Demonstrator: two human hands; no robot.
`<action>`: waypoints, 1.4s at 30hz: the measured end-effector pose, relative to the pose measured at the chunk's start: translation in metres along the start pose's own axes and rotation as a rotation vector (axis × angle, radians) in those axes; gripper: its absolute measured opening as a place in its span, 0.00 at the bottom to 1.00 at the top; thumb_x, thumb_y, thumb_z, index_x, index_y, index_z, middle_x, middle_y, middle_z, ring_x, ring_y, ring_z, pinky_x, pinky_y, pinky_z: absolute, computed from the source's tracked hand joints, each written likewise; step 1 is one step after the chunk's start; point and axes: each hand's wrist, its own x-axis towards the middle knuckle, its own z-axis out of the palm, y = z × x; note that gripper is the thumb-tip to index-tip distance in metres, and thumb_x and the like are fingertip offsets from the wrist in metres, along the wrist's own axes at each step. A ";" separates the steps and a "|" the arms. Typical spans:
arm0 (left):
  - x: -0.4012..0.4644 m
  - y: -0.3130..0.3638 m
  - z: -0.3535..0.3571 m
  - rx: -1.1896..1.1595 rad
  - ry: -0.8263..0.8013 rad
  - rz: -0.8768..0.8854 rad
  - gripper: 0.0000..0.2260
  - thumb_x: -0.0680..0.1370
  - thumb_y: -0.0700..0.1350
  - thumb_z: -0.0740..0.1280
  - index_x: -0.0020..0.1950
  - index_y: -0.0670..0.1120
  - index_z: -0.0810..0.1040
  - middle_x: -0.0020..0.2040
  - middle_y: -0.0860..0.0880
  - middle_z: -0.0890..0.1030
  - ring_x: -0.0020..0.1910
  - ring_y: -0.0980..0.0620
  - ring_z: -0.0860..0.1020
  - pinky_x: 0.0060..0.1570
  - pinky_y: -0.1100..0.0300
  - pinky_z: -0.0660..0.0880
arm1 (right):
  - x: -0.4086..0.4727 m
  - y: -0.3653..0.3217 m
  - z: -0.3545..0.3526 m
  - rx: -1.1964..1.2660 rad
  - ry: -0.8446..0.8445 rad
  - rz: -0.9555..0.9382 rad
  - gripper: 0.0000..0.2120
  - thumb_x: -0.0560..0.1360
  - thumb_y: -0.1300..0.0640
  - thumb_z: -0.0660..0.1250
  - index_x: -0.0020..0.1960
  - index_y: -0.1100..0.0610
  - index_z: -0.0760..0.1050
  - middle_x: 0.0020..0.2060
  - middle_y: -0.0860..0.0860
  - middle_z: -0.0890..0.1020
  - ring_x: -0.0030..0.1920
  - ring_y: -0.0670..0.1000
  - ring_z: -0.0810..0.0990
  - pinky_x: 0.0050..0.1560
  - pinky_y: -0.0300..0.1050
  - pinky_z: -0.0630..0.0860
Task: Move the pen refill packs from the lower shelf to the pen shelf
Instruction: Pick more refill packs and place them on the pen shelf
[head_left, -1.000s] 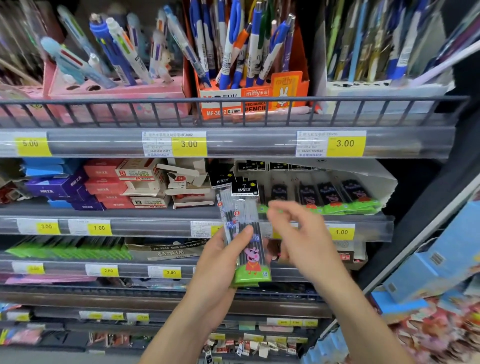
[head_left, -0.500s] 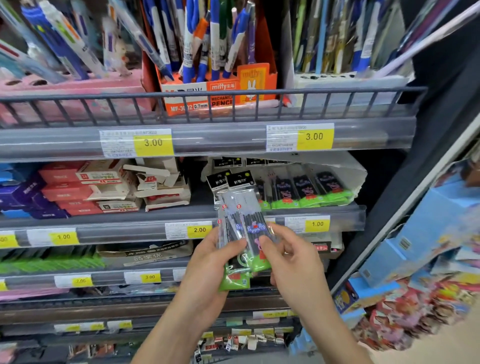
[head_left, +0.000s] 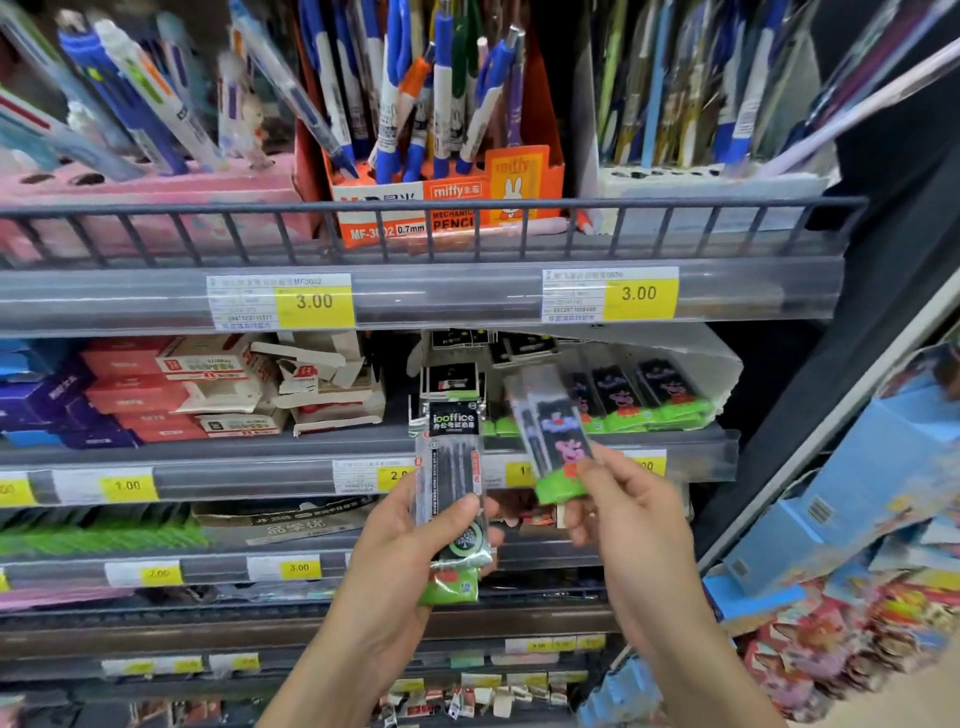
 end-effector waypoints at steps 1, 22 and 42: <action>-0.001 0.000 -0.002 0.004 0.010 0.006 0.20 0.74 0.43 0.76 0.66 0.48 0.81 0.55 0.39 0.88 0.45 0.46 0.88 0.39 0.56 0.84 | 0.010 -0.002 0.001 -0.042 0.076 -0.010 0.12 0.84 0.59 0.62 0.55 0.48 0.84 0.29 0.51 0.79 0.28 0.47 0.74 0.29 0.38 0.73; 0.002 0.004 -0.003 -0.026 0.011 -0.009 0.18 0.75 0.44 0.75 0.64 0.46 0.81 0.54 0.37 0.87 0.43 0.44 0.87 0.39 0.55 0.84 | 0.075 -0.021 0.047 -1.235 0.246 -0.271 0.17 0.80 0.45 0.63 0.48 0.58 0.79 0.47 0.58 0.82 0.43 0.60 0.74 0.40 0.48 0.68; 0.015 0.005 0.029 0.039 -0.017 -0.017 0.12 0.85 0.42 0.65 0.66 0.48 0.83 0.61 0.41 0.86 0.64 0.33 0.81 0.69 0.31 0.73 | -0.009 -0.001 0.005 -0.208 -0.096 -0.049 0.15 0.80 0.58 0.69 0.62 0.43 0.76 0.34 0.43 0.77 0.28 0.46 0.76 0.27 0.40 0.74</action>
